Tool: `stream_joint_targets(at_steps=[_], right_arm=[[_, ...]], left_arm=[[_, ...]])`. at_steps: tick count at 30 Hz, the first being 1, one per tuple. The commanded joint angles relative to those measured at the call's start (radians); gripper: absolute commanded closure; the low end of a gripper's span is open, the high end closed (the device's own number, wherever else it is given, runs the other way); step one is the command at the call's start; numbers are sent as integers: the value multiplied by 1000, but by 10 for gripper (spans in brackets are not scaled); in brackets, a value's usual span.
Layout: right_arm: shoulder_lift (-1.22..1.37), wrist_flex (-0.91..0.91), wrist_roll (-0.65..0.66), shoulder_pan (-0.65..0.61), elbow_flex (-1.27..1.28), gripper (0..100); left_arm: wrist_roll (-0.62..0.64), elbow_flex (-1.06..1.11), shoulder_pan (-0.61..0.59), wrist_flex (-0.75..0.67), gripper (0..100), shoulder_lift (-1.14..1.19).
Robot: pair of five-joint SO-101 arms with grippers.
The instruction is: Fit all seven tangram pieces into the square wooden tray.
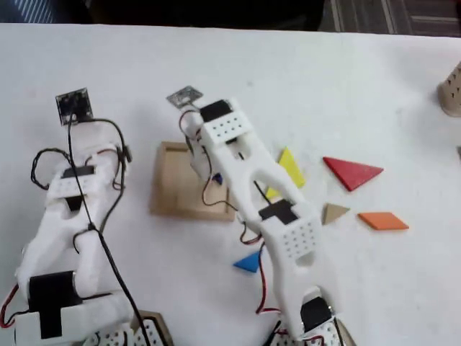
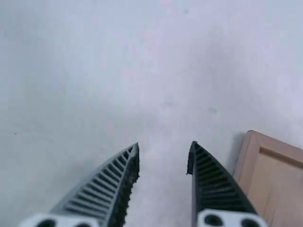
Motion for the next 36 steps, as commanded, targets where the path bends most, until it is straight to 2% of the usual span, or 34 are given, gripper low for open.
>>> stream_joint_targets(at_steps=[1,6,10,18,21,28,36], right_arm=[[-188,-87,5,-18,160,981],[-447,-315,0,-30,503,981],[-526,-555,0,-33,712,981],[-432,-745,-2,-91,741,981],[-371,-751,0,-70,687,981],[-263,-619,0,-24,528,981],[-249,-608,0,39,503,981]], left_arm=[[11,-55,-4,-23,823,-5],[11,-55,-4,-25,823,-5],[11,-54,-4,-25,823,-5],[11,-51,-4,-23,823,-5],[11,-51,-4,-21,823,-5],[11,-51,-4,-21,823,-5],[11,-51,-2,-20,823,-5]])
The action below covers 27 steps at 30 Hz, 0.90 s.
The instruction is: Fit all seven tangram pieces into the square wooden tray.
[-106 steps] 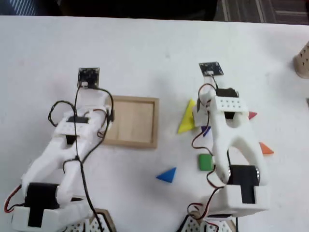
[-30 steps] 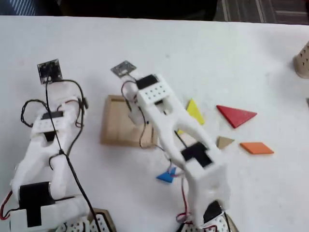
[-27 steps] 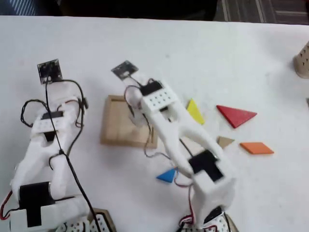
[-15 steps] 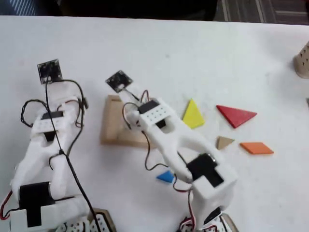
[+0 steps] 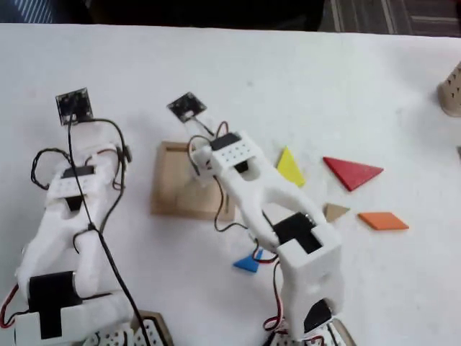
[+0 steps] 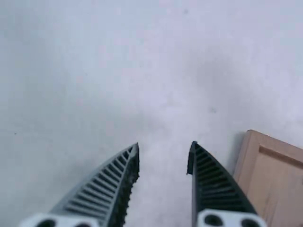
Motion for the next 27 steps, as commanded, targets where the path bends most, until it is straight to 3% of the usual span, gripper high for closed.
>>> stream_joint_targets(at_steps=[1,15,21,24,27], right_arm=[[-15,12,0,47,-43,981],[-271,93,0,85,86,981],[-611,140,-104,243,299,981],[-731,136,-51,341,384,981],[-785,140,101,463,451,981]], left_arm=[[11,-49,-2,-20,823,-5],[11,-49,-2,-25,823,-5],[-25,-49,15,-28,823,-5],[-54,-49,15,-28,823,-5],[-58,-48,24,-28,823,-5]])
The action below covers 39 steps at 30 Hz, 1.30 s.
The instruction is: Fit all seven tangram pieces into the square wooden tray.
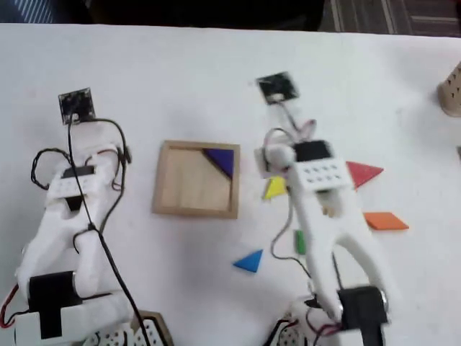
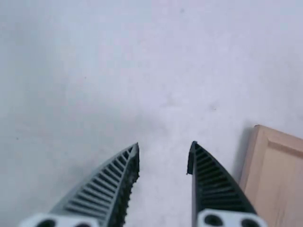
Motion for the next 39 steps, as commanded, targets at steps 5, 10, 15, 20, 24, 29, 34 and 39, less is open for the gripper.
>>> stream_joint_targets(at_steps=[5,10,15,20,24,29,34,39], right_arm=[[-67,8,448,377,87,981],[-21,53,977,565,86,938],[-13,77,1392,665,86,800],[-7,38,1570,720,129,783],[-7,35,1772,785,187,781],[-7,2,1893,845,204,661],[47,-99,1962,835,241,670],[131,-173,1973,826,241,698]], left_arm=[[-17,-48,25,-28,823,-5],[-17,-48,25,-28,823,-5],[-17,-48,25,-28,823,-5],[-17,-48,21,-28,823,-5],[-17,-48,22,-25,823,-5],[-17,-48,22,-23,823,-4],[-17,-48,21,-20,823,-4],[-18,-48,21,-20,822,-4]])
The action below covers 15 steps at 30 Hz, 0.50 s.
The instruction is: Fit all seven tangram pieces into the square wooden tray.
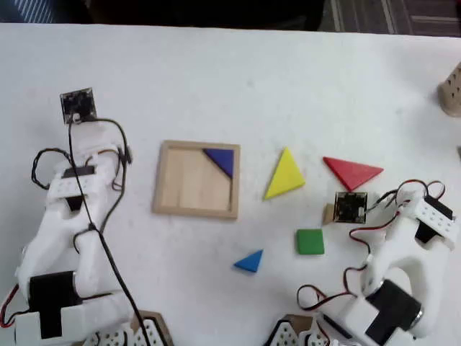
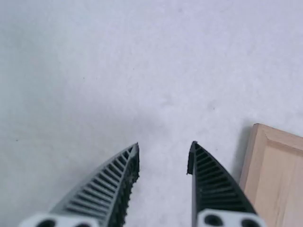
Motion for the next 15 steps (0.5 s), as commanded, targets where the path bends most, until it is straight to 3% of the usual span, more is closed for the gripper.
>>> stream_joint_targets(at_steps=[1,10,15], right_arm=[[25,-62,26,-8,-9,699],[157,-180,15,-24,-9,700],[171,-243,-137,-42,-12,701]], left_arm=[[-9,-48,18,-20,821,-4],[-9,-48,19,-21,820,-4],[-9,-48,19,-23,820,-4]])
